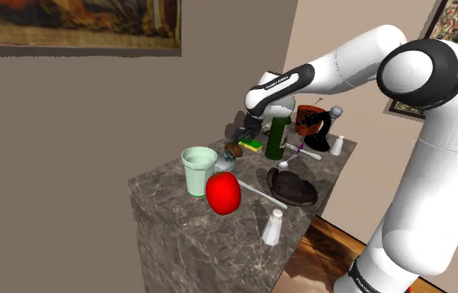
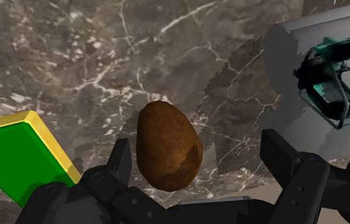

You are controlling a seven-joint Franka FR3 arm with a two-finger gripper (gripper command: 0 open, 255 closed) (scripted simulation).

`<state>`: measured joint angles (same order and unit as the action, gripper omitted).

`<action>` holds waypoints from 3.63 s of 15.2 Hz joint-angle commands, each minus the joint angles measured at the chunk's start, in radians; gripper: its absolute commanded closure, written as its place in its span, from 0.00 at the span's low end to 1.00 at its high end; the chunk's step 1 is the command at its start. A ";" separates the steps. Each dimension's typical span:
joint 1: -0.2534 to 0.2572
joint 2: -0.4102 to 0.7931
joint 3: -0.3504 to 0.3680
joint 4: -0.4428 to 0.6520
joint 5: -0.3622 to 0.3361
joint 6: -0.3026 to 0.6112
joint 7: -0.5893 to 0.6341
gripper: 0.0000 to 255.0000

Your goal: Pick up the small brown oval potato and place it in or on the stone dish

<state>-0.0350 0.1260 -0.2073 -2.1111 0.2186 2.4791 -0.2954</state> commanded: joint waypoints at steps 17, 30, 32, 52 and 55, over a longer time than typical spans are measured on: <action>-0.030 0.220 0.025 0.117 0.080 0.107 -0.068 0.00; -0.027 0.203 0.019 0.122 0.069 0.086 -0.058 1.00; -0.023 0.187 0.014 0.128 0.059 0.064 -0.049 1.00; -0.006 0.060 -0.016 0.237 -0.025 -0.164 0.028 1.00; -0.006 0.047 -0.018 0.261 -0.034 -0.200 0.036 1.00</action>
<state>-0.0413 0.1782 -0.2244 -1.8580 0.1884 2.2918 -0.2626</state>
